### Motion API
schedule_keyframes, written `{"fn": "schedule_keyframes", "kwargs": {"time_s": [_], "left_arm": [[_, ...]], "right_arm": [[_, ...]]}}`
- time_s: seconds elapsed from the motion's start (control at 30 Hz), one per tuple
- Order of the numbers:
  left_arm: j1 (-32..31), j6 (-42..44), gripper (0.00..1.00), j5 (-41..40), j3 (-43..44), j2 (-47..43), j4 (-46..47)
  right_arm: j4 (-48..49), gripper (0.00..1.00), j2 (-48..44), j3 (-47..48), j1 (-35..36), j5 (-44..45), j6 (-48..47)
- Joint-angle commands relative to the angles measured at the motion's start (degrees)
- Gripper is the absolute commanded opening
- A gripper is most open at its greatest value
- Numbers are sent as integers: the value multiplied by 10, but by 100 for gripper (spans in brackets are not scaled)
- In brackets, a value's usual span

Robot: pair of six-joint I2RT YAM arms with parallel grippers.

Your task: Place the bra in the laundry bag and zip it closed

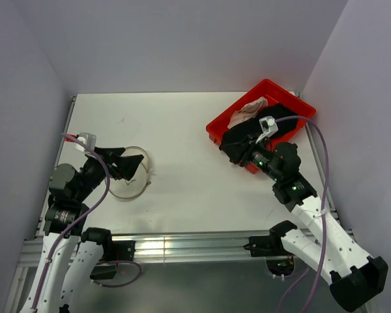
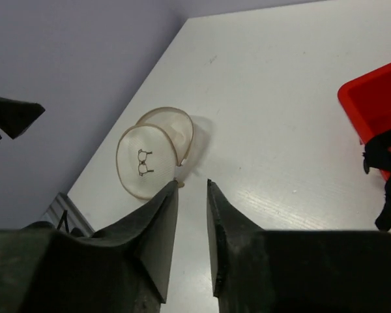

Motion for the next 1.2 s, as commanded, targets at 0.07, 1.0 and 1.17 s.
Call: {"fn": "schedule_keyframes", "kwargs": {"time_s": [0.07,1.0,1.17], "left_arm": [[4,14,99,-20,27,16,-20],[4,-96,92,-268,70,15,-239],[4,-102,89,-247,43,32,-206]], "right_arm": [[16,44,45,33,61,33,-23],[71,59,656,353,312,112,16],[48,55,735,414,313,105,16]]}}
